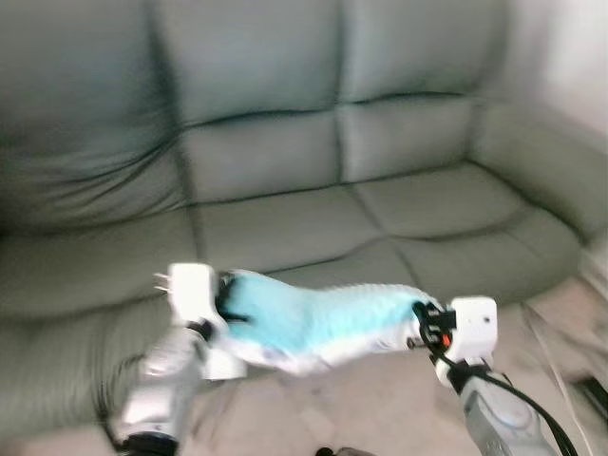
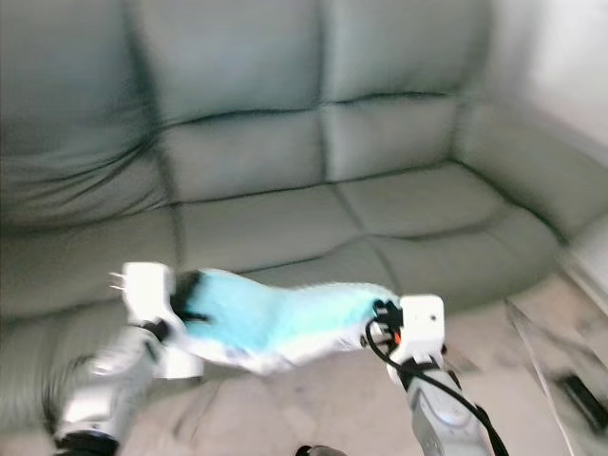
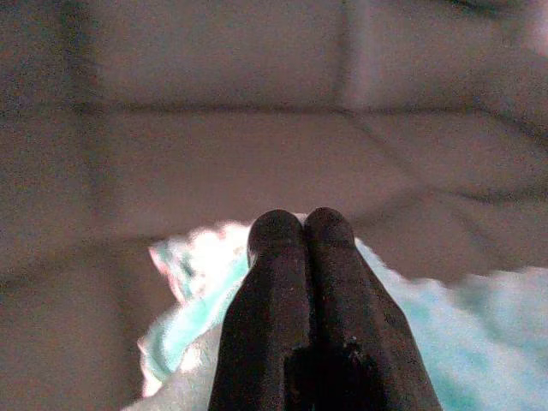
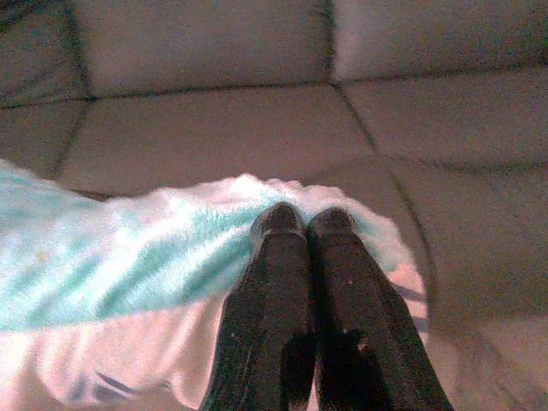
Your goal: Move the pillow to the sofa
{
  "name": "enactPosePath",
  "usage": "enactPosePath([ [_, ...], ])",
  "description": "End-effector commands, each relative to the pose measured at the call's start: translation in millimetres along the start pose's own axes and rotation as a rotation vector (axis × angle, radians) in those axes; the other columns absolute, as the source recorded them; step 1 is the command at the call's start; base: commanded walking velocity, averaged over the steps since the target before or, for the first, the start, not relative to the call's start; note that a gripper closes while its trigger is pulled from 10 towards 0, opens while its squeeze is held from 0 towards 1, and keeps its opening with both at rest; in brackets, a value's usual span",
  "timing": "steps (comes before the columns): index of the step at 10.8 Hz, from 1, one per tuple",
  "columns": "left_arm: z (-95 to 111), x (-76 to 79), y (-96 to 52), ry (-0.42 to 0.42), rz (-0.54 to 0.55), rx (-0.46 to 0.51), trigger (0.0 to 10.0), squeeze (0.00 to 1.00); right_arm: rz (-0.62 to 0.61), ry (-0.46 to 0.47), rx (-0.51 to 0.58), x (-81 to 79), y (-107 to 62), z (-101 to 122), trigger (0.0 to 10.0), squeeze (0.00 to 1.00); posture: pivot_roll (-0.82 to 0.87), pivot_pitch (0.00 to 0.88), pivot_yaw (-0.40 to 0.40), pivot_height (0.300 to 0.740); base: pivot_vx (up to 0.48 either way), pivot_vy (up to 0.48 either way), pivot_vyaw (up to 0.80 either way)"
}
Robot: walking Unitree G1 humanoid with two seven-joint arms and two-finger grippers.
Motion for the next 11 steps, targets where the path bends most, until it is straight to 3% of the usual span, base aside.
enactPosePath([
  [1,6,-11.1,0.1,0.036,0.053,0.027,10.0,0.0,-0.008,-0.002,0.032,2.8,5.3,7,10.0,0.0,-0.15,0.115,-0.056,0.74,0.0,0.0,0.0],
  [2,17,-33.9,-1.4,0.076,0.112,0.055,10.0,0.0,-0.01,-0.005,0.089,3.3,22.6,25,10.0,0.0,-0.12,0.11,-0.051,0.74,0.0,0.0,0.0],
  [4,34,-58.3,-4.8,0.122,0.182,0.097,10.0,0.0,0.025,-0.009,0.167,-8.2,46.4,50,10.0,0.0,-0.09,0.106,-0.044,0.74,0.0,0.0,0.0],
  [7,53,-66.9,-19.0,0.248,0.28,0.197,10.0,0.0,0.103,0.034,0.224,-39.6,58.3,64,10.0,0.0,-0.05,0.111,-0.037,0.74,0.0,0.0,0.0],
  [8,54,-69.0,-23.3,0.251,0.296,0.204,10.0,0.0,0.119,0.042,0.232,-45.9,59.7,64,10.0,0.0,-0.05,0.113,-0.032,0.74,0.0,0.0,0.0],
  [11,51,-56.2,-21.4,0.257,0.263,0.191,10.0,0.0,0.114,0.04,0.221,-44.2,56.8,57,10.0,0.0,-0.07,0.115,-0.029,0.74,0.0,0.0,0.0],
])
Point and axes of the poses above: a point about 5 cm out from each wrist's last joint towards the gripper, its own y axis pointing out of the wrist towards the gripper, its own z axis along the axis of the wrist's last joint, x = y × z, the point moved 1 cm from there along y, pointing out of the wrist towards the gripper, and after that the axes turned 5 degrees about y, right-handed, at the moved point
